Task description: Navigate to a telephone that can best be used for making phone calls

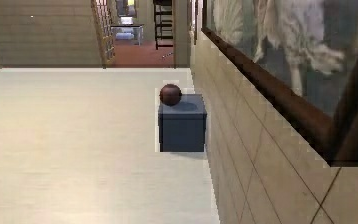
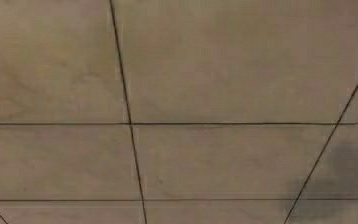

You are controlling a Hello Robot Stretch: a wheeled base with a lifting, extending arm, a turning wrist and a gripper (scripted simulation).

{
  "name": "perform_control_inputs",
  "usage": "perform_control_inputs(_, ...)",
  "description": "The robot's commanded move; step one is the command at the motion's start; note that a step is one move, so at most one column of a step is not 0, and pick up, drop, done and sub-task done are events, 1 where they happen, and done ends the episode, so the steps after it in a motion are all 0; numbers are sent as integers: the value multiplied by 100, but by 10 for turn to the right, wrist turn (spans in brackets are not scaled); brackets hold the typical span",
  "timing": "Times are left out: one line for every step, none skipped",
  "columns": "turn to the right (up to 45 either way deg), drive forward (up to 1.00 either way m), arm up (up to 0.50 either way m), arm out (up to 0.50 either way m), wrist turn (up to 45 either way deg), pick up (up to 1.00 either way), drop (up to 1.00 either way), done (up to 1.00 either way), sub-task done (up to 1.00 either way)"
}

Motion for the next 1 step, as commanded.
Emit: perform_control_inputs(-150, 0, 0, 0, 0, 0, 0, 0, 0)
